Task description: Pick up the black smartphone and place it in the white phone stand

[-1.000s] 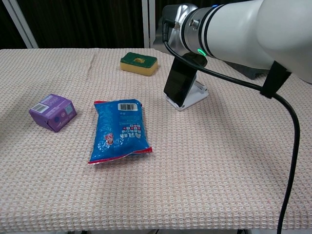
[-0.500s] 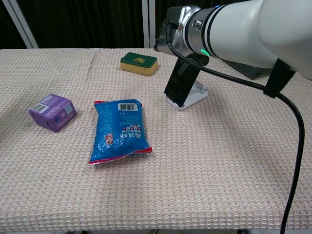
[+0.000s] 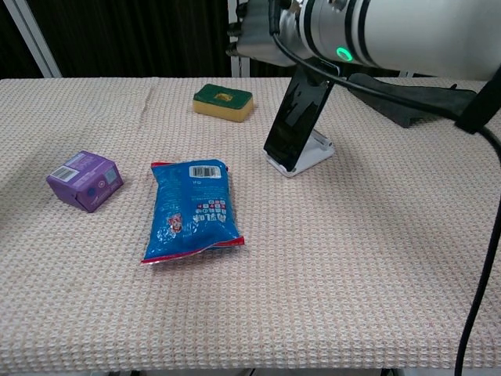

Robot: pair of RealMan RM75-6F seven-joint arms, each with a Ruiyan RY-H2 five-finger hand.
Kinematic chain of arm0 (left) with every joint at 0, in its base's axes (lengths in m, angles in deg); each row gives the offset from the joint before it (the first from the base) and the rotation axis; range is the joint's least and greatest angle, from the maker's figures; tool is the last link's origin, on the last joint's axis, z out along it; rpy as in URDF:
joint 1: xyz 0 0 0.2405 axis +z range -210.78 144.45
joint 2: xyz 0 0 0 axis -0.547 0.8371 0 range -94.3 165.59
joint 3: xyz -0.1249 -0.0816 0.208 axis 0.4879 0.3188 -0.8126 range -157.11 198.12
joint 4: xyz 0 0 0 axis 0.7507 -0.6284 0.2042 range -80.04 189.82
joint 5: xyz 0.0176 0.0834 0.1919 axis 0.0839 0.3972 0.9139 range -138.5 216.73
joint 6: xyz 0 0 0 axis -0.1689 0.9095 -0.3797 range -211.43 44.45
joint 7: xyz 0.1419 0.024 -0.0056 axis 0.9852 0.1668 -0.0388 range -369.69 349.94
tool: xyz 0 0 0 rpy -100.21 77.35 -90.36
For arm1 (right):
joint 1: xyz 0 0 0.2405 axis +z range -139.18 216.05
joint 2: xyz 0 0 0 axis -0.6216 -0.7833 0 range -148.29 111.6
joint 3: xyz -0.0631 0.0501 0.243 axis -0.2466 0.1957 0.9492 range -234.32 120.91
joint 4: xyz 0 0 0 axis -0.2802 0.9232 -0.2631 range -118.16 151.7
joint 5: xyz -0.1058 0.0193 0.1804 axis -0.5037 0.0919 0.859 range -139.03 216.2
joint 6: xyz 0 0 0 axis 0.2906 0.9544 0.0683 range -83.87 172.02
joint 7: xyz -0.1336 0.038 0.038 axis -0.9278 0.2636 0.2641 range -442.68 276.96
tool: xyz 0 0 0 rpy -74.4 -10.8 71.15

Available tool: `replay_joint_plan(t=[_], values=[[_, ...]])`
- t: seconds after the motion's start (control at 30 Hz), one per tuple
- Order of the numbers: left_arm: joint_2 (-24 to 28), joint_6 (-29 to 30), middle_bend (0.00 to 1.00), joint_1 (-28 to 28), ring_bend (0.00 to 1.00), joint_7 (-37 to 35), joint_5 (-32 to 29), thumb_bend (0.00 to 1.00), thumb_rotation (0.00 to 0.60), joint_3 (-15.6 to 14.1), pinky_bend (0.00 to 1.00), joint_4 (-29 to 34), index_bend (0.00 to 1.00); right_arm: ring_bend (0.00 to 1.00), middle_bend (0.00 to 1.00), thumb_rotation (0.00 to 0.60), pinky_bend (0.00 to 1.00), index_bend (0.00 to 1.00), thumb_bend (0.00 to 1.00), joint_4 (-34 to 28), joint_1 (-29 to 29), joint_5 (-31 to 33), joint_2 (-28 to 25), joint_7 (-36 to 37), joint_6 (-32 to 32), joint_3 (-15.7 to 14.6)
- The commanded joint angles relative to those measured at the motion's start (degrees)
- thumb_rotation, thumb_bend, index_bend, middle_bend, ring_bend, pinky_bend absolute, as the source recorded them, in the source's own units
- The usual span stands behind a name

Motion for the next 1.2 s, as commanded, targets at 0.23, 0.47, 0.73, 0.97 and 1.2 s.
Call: replay_joint_plan(t=[0.23,0.47,0.73,0.97,1.2], values=[[0.7,-0.1,0.11,0.1,0.08,2.4,-0.7,0.07,0.600,0.3,0.20,1.8,0.13,0.00,0.00,0.600,0.00,0.00,0.25,-13.5,-19.0,-31.8,-24.7,27.3,13.2,-9.7],[0.4,0.6,0.11,0.5,0.08,7.9,-1.5,0.07,0.600,0.4,0.20,4.7,0.13,0.00,0.00,0.600,0.00,0.00,0.25,4.1,-37.1,-50.6,-30.5,63.5,15.6,-15.9],[0.1,0.8,0.11,1.3,0.08,13.1,-3.7,0.07,0.600,0.4,0.20,7.1,0.13,0.00,0.00,0.600,0.00,0.00,0.29,24.4,-53.8,-55.0,-21.3,86.9,19.2,-15.5],[0.2,2.9,0.11,3.7,0.08,17.7,-5.8,0.07,0.600,-0.1,0.20,8.1,0.13,0.00,0.00,0.600,0.00,0.00,0.33,32.7,-62.4,-55.4,-15.0,95.0,15.9,-14.7],[1.1,7.1,0.10,10.4,0.08,22.7,-7.3,0.07,0.600,-4.6,0.20,9.1,0.13,0.00,0.00,0.600,0.00,0.00,0.33,32.8,-66.9,-56.2,-13.5,96.6,14.3,-12.1]])
